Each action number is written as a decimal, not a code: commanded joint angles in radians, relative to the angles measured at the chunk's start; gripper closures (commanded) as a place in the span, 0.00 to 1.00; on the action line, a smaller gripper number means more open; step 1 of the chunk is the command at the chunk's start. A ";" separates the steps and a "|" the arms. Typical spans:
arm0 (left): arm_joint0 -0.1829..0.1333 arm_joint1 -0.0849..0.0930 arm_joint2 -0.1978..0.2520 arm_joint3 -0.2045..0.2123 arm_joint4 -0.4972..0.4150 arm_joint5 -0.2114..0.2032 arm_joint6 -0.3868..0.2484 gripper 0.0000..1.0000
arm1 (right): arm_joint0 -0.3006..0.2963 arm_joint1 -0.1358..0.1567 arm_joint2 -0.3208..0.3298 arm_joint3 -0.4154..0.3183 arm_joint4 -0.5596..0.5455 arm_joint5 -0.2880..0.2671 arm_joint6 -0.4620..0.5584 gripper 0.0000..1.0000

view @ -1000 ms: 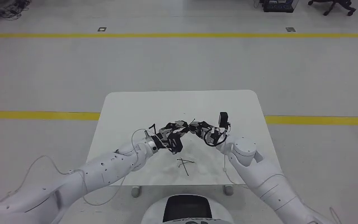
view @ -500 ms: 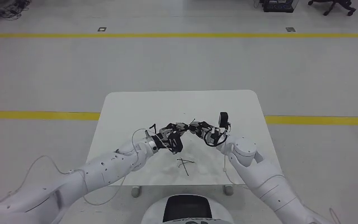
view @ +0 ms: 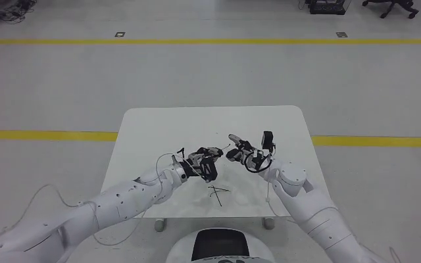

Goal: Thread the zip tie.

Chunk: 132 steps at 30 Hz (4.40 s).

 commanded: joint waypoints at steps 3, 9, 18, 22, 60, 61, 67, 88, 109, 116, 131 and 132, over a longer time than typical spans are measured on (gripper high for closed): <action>0.023 0.027 -0.052 -0.030 -0.084 -0.054 0.007 1.00 | -0.019 0.006 0.019 -0.007 -0.034 -0.054 0.027 0.00; 0.056 0.051 -0.123 -0.044 -0.209 -0.137 0.013 1.00 | -0.027 0.007 0.025 -0.011 -0.043 -0.074 0.038 0.00; 0.062 0.049 -0.149 -0.041 -0.274 -0.152 -0.016 1.00 | -0.027 0.007 0.025 -0.011 -0.043 -0.074 0.038 0.00; 0.068 0.048 -0.199 -0.019 -0.453 -0.265 -0.066 1.00 | -0.027 0.007 0.025 -0.011 -0.043 -0.074 0.038 0.00; 0.024 0.013 -0.319 0.090 -1.730 -0.537 -0.776 1.00 | 0.031 0.030 0.111 0.131 -0.098 -0.254 0.385 0.00; 0.026 0.012 -0.330 0.090 -1.756 -0.537 -0.808 1.00 | 0.040 0.030 0.110 0.147 -0.088 -0.261 0.410 0.00; 0.053 -0.010 -0.396 0.113 -1.830 -0.537 -0.925 1.00 | 0.091 0.024 0.093 0.244 -0.060 -0.307 0.505 0.00; 0.093 -0.045 -0.476 0.187 -2.218 -0.507 -1.195 1.00 | 0.126 0.015 0.081 0.300 -0.057 -0.428 0.625 0.00; 0.097 -0.077 -0.476 0.258 -2.369 -0.478 -1.333 1.00 | 0.168 -0.007 0.079 0.357 0.001 -0.410 0.781 0.00; 0.088 -0.093 -0.473 0.296 -2.391 -0.465 -1.372 1.00 | 0.211 -0.017 0.061 0.424 0.038 -0.428 0.856 0.33; 0.075 -0.121 -0.466 0.329 -2.382 -0.408 -1.361 1.00 | 0.214 -0.031 0.067 0.421 0.004 -0.428 0.872 0.68; 0.075 -0.123 -0.467 0.331 -2.382 -0.406 -1.360 1.00 | 0.213 -0.031 0.068 0.420 0.003 -0.428 0.874 0.70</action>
